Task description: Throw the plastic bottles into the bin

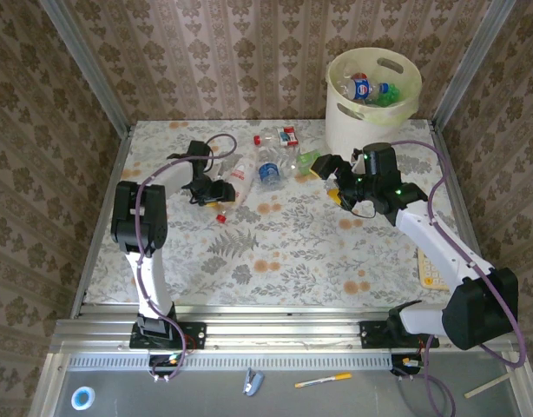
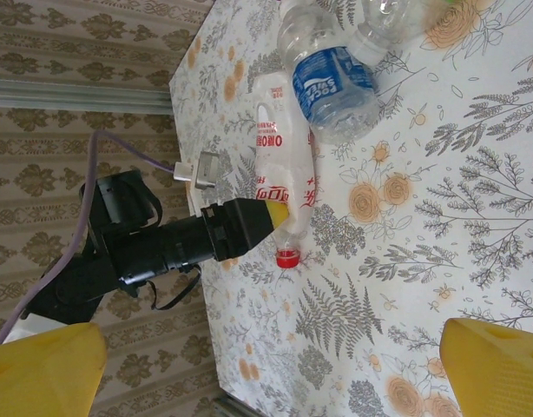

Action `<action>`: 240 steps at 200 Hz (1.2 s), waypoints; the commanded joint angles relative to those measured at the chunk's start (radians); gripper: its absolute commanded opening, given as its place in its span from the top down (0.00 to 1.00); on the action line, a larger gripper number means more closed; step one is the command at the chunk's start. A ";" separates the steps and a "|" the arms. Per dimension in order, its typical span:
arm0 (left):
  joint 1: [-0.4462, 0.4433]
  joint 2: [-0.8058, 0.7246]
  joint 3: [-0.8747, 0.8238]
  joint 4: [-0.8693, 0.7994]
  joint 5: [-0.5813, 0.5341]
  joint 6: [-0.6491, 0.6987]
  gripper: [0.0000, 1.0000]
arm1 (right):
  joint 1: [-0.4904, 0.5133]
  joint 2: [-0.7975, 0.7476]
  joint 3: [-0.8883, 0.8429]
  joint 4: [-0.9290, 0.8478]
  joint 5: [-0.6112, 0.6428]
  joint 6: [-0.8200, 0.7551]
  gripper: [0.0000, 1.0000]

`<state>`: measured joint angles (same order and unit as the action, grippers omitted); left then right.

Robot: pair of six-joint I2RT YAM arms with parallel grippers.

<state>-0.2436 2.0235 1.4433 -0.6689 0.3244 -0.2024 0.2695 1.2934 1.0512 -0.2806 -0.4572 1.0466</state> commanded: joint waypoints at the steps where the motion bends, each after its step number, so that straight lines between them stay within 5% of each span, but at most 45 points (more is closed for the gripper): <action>1: -0.018 0.041 0.003 -0.038 -0.045 0.008 0.49 | 0.008 0.025 0.039 -0.015 -0.005 -0.019 0.00; 30: -0.032 0.009 -0.027 -0.025 -0.051 0.005 0.70 | 0.011 0.046 0.056 -0.014 -0.010 -0.022 0.00; 59: -0.029 -0.061 -0.073 -0.011 -0.048 0.023 0.79 | 0.014 0.059 0.060 -0.012 -0.013 -0.024 0.00; 135: 0.013 -0.340 -0.159 0.040 0.091 0.081 0.83 | 0.029 0.113 0.084 0.018 -0.034 -0.027 0.00; 172: 0.021 -0.453 -0.170 0.098 0.289 0.070 0.84 | 0.049 0.147 0.119 0.068 -0.067 -0.052 0.00; 240: -0.122 -0.438 -0.147 0.212 0.573 -0.033 0.85 | 0.085 0.192 0.159 0.201 -0.117 -0.090 0.00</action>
<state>-0.3092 1.5646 1.2827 -0.5198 0.7506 -0.1848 0.3431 1.4651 1.1797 -0.1532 -0.5400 0.9913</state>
